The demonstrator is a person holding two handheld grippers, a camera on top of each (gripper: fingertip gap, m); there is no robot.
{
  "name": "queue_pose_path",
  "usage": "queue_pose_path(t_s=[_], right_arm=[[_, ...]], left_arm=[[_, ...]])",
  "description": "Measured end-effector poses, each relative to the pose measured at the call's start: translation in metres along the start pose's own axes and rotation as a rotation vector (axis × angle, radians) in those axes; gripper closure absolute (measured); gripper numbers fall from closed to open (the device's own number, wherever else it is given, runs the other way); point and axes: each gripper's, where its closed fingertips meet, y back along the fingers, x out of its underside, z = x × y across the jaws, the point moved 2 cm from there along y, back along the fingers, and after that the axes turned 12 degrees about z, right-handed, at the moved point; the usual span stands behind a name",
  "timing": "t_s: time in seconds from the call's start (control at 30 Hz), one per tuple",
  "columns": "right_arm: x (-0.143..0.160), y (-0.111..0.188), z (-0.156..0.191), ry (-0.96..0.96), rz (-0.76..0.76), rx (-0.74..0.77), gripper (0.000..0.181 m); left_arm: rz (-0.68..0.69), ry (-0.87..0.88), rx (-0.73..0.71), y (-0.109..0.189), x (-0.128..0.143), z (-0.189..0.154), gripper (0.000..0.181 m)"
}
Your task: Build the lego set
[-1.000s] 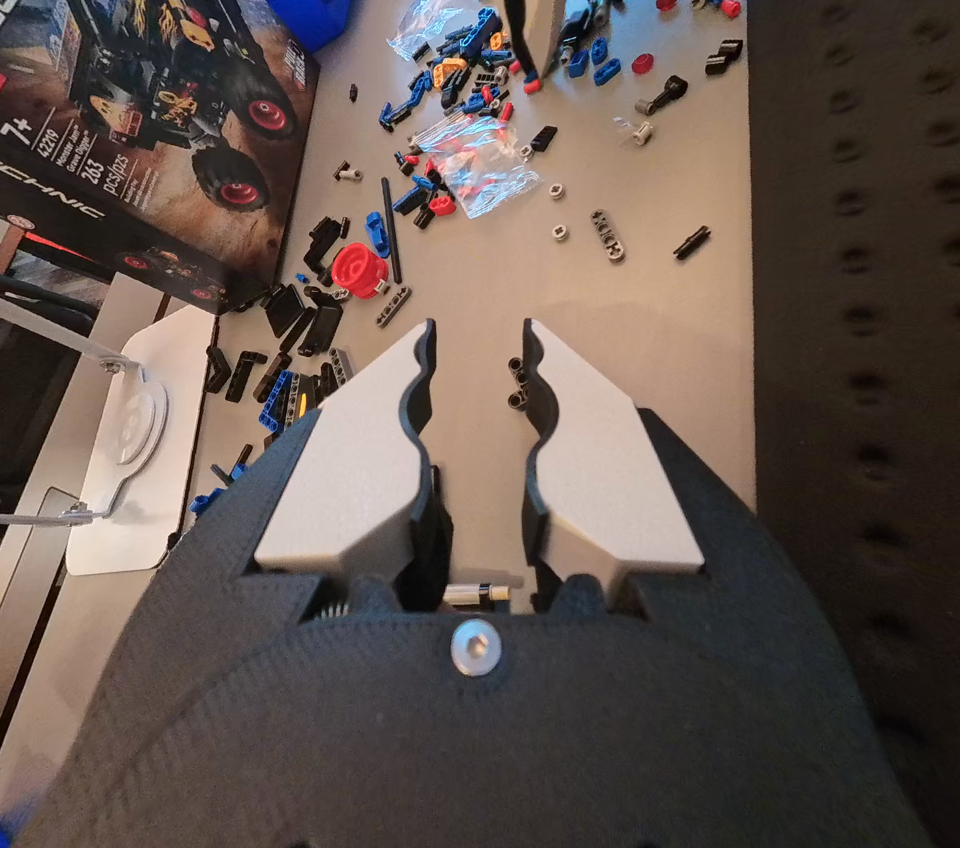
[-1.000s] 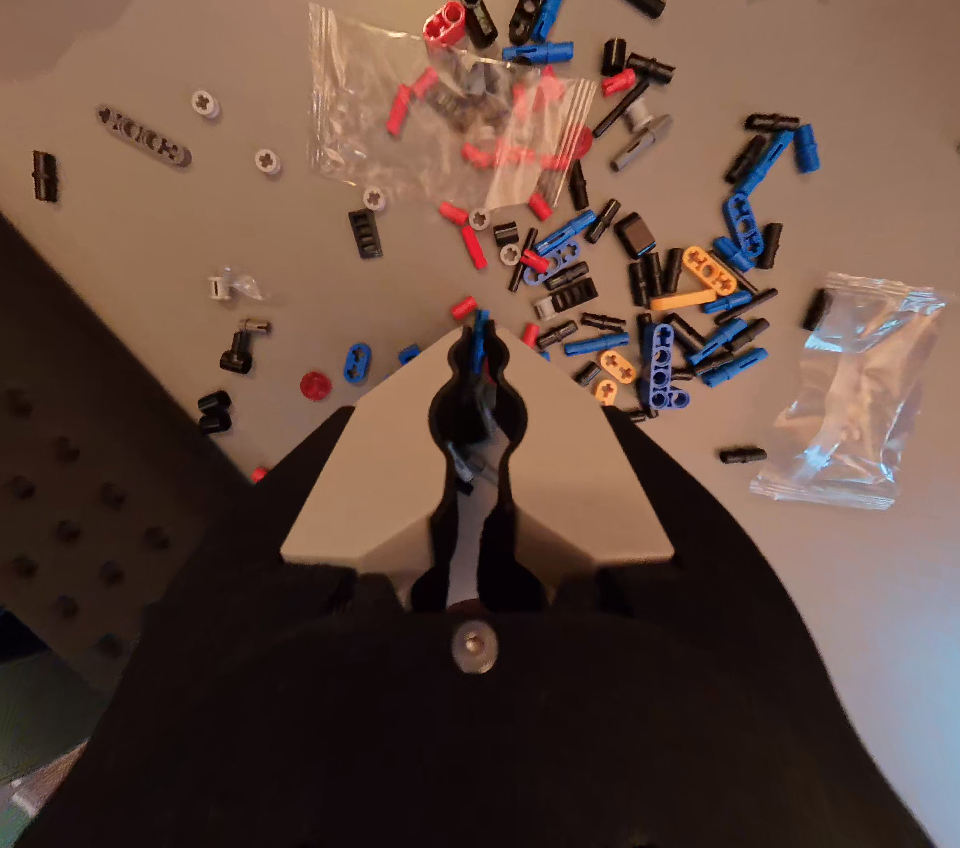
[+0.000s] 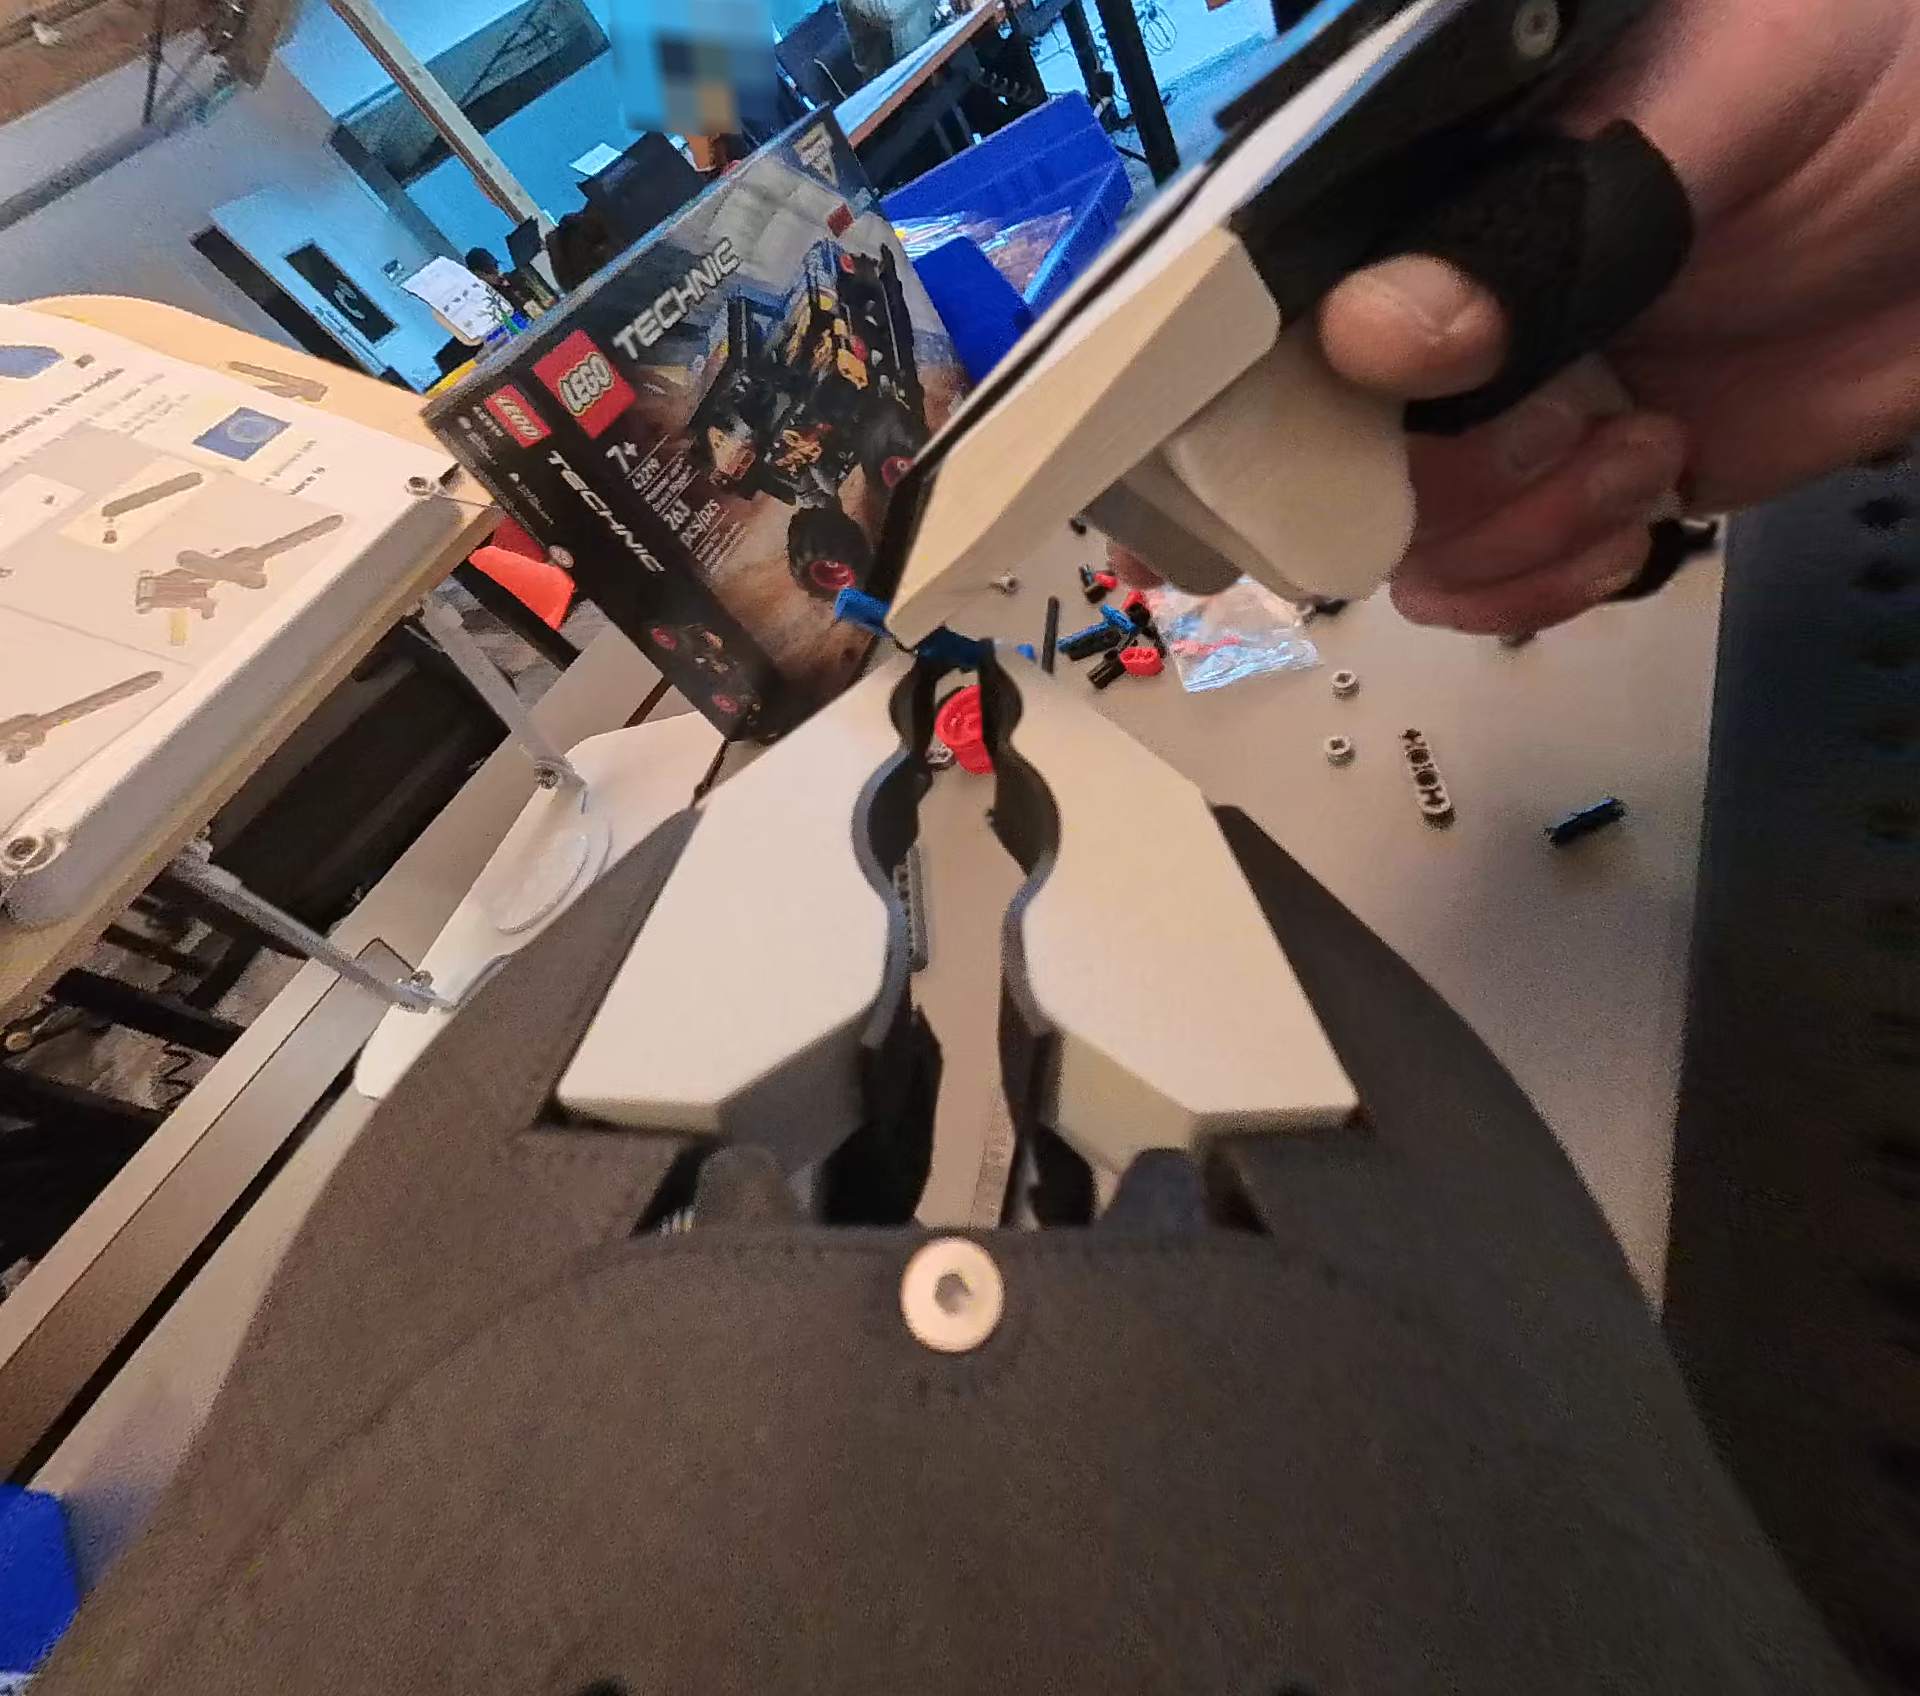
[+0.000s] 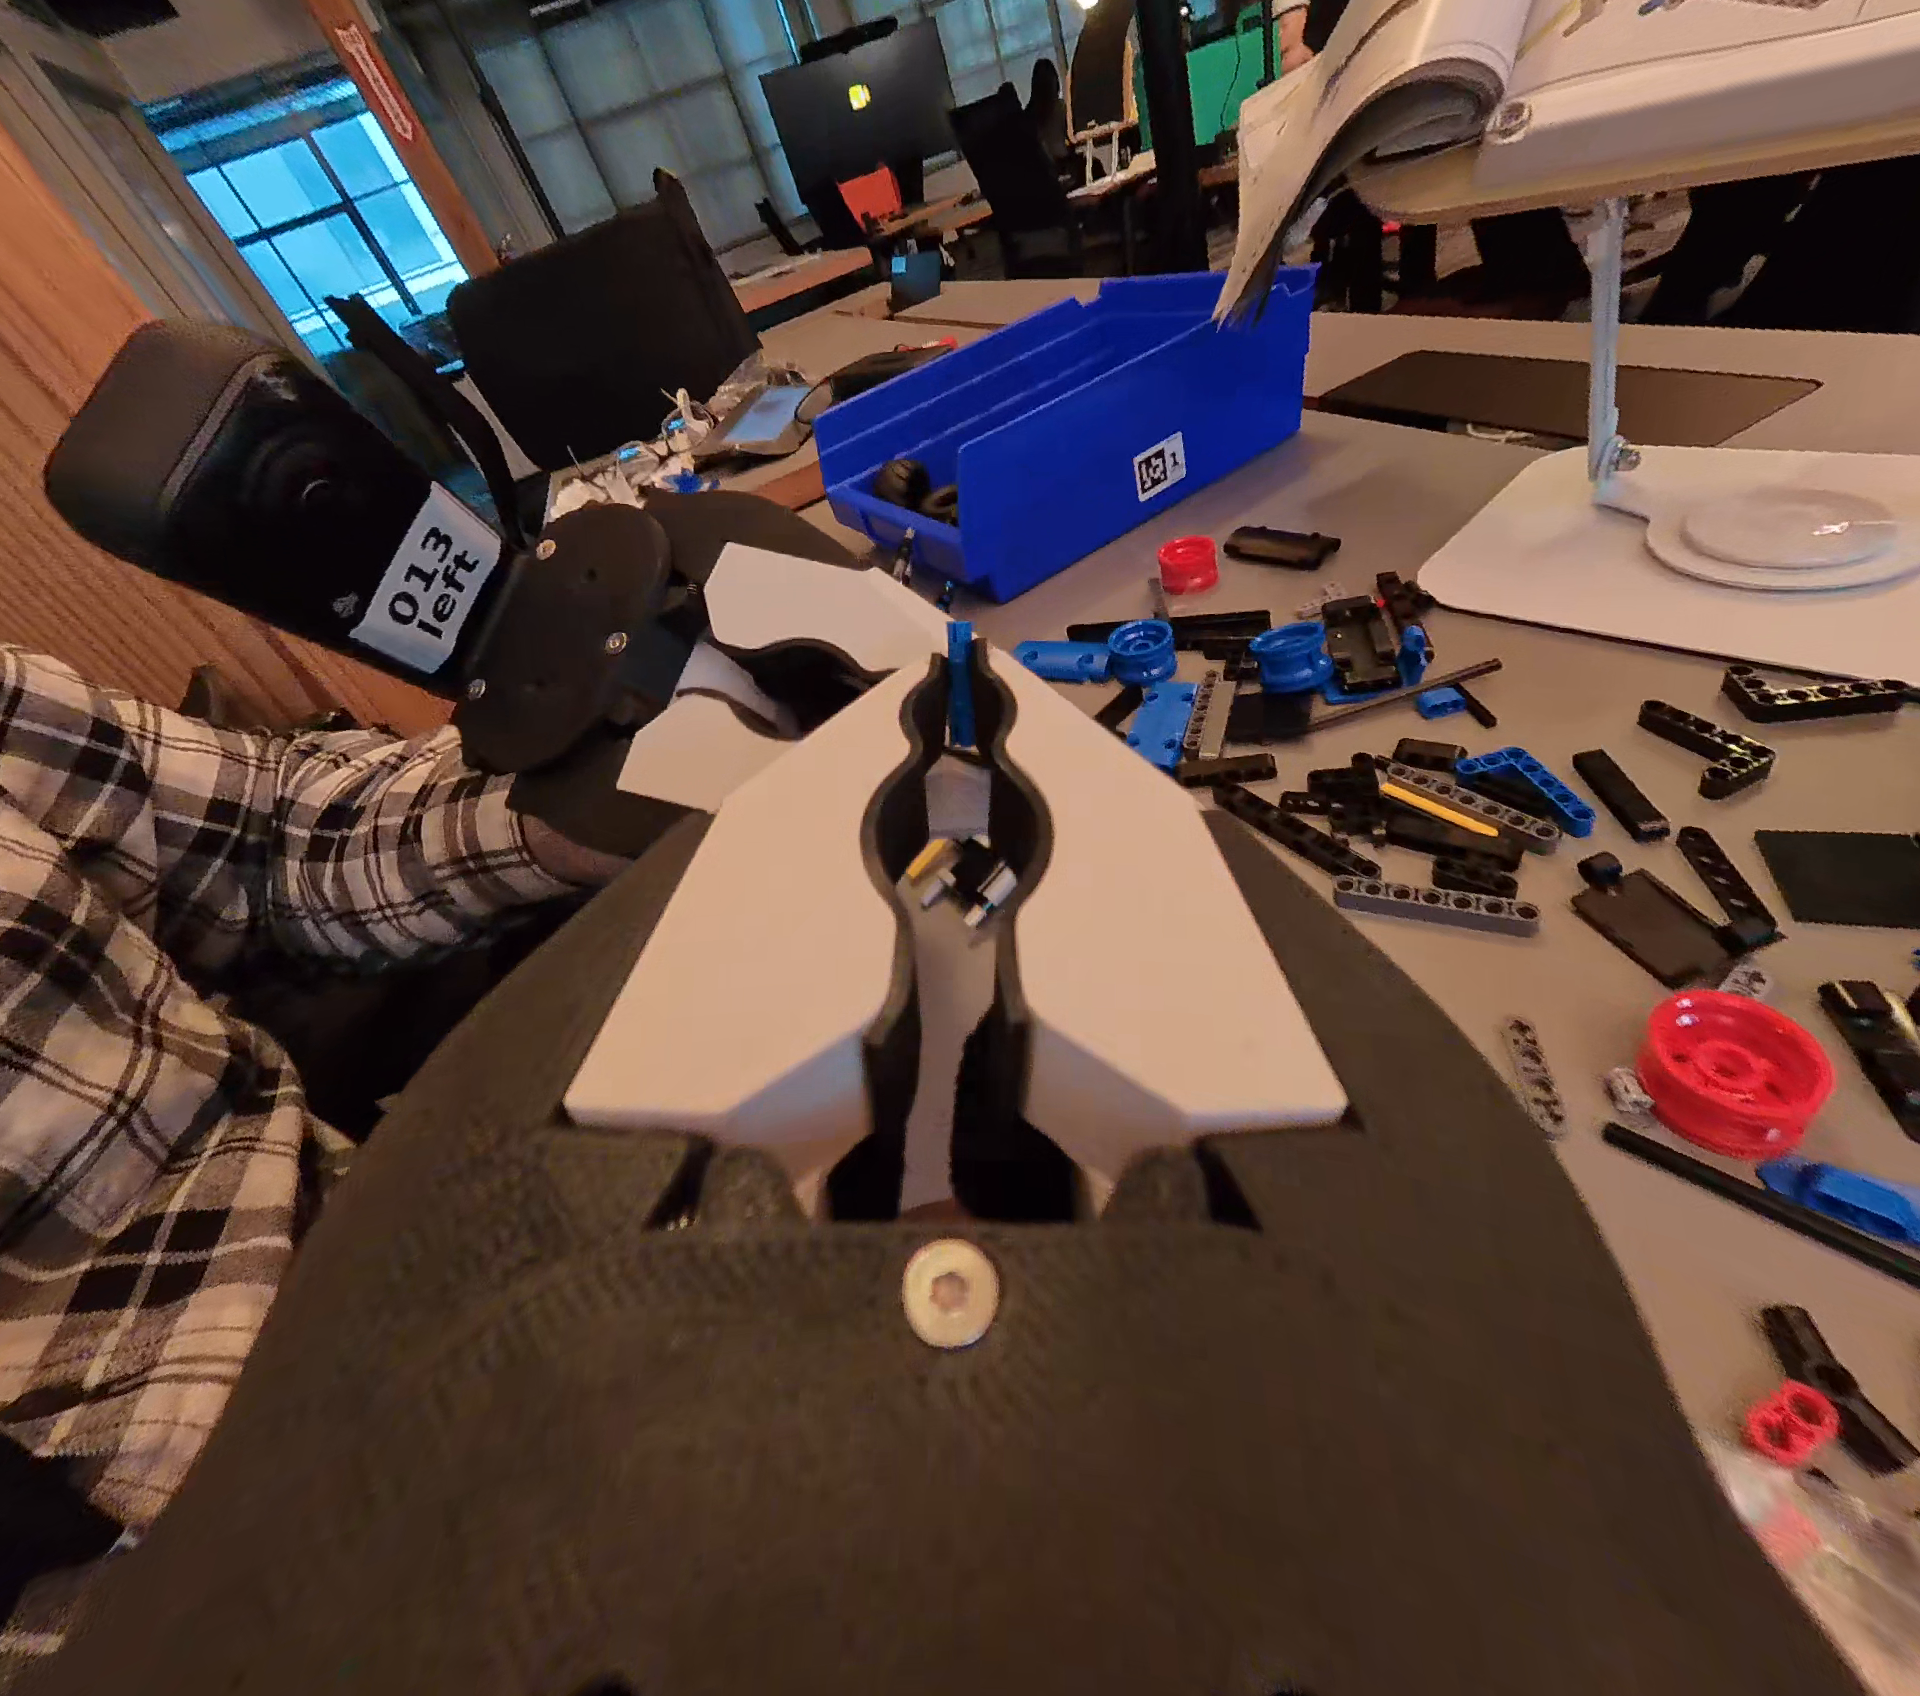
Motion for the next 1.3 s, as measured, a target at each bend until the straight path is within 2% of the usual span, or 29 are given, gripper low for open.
queue_pose_path(t_s=[0.3,0.63,0.8,0.93,1.03,1.17,1.3], right_arm=[[-0.011,0.003,0.006,0.005,-0.129,-0.015,0.178],[-0.010,0.012,-0.002,-0.052,-0.153,-0.033,0.178],[-0.009,0.015,-0.004,-0.115,-0.179,-0.071,0.178],[-0.006,0.014,-0.004,-0.141,-0.184,-0.094,0.179],[-0.003,0.012,-0.003,-0.132,-0.171,-0.090,0.178],[-0.001,0.012,-0.003,-0.085,-0.127,-0.057,0.178],[0.010,0.009,-0.005,0.035,0.025,0.008,0.172]], left_arm=[[-0.088,0.136,0.099,0.008,-0.006,0.004,0.181],[-0.124,0.217,0.157,0.010,-0.007,0.009,0.181],[-0.143,0.220,0.200,0.011,-0.010,0.003,0.164],[-0.145,0.214,0.212,0.010,-0.012,-0.001,0.162],[-0.153,0.217,0.203,0.011,-0.012,0.001,0.177],[-0.128,0.198,0.203,0.010,-0.009,0.001,0.179],[-0.086,0.118,0.178,0.009,-0.004,-0.001,0.180]])
